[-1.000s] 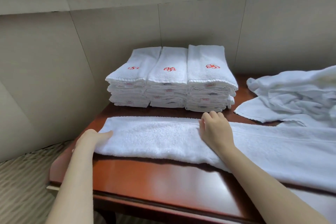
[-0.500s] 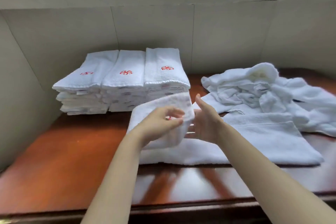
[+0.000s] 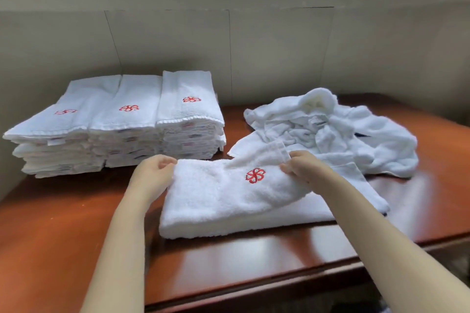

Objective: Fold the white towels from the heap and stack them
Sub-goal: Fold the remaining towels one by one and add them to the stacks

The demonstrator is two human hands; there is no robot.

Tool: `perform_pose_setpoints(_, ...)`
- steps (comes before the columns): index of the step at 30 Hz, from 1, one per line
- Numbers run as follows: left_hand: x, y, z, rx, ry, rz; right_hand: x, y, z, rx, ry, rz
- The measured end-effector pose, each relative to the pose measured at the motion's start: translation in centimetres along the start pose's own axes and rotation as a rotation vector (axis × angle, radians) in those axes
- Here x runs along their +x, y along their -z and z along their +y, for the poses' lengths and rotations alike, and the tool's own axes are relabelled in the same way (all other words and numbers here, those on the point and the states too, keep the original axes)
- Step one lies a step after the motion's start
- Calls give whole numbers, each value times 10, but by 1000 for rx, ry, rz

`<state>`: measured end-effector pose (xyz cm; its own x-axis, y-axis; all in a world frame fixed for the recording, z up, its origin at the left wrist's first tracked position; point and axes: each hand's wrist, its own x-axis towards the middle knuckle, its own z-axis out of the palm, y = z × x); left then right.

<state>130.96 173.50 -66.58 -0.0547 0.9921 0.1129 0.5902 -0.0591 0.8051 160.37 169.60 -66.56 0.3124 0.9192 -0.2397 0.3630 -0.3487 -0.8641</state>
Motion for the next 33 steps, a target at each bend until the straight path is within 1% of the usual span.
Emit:
perform_pose_setpoints(1, 2, -1, -3, 33, 39, 1, 1, 13, -1, -4, -14, 6)
perform_pose_setpoints(2, 3, -3, -6, 69, 84, -31, 2, 25, -2, 9, -25, 25)
perform_pose_setpoints(4, 3, -11, -9, 110, 182, -169, 4, 48, -2, -23, -62, 93)
perform_pose_setpoints(6, -1, -22, -9, 127, 244, -304, 6, 72, 2, -206, -125, 201)
perform_pose_setpoints(8, -5, -36, -6, 158, 249, -380, 5, 93, 17, -391, -124, 295)
perform_pose_setpoints(10, -10, -51, 2, 131, 234, -434, 11, 108, 43, -515, -186, 321)
perform_pose_setpoints(12, -15, -67, 11, 105, 211, -459, 16, 109, 66, -542, -230, 318)
perform_pose_setpoints(14, -19, -78, 17, 138, 165, -414, 17, 105, 77, -582, -256, 286)
perform_pose_setpoints(15, -20, -80, 18, 84, 169, -392, 19, 104, 80, -596, -241, 278)
perform_pose_setpoints(17, -19, -70, 19, -120, 234, -420, 18, 103, 76, -549, -218, 262)
perform_pose_setpoints(18, -16, -60, 18, -171, 253, -419, 17, 103, 72, -526, -224, 213)
perform_pose_setpoints(19, -12, -46, 15, -159, 249, -403, 14, 101, 68, -511, -235, 127)
perform_pose_setpoints(21, -2, -18, 3, -57, 239, -340, 5, 88, 62, -309, -260, -41)
perform_pose_setpoints(23, 5, 6, -13, 67, 290, -268, -1, 69, 55, -156, -257, -162)
perform_pose_setpoints(25, 5, 16, -29, 121, 372, -243, -2, 52, 48, -107, -237, -233)
perform_pose_setpoints(26, 3, 18, -35, 129, 398, -246, -3, 46, 44, -96, -226, -237)
perform_pose_setpoints(28, 1, 18, -41, 131, 418, -247, -1, 39, 39, -72, -207, -194)
perform_pose_setpoints(33, 4, 16, -44, 114, 412, -255, -1, 36, 38, -22, -230, -113)
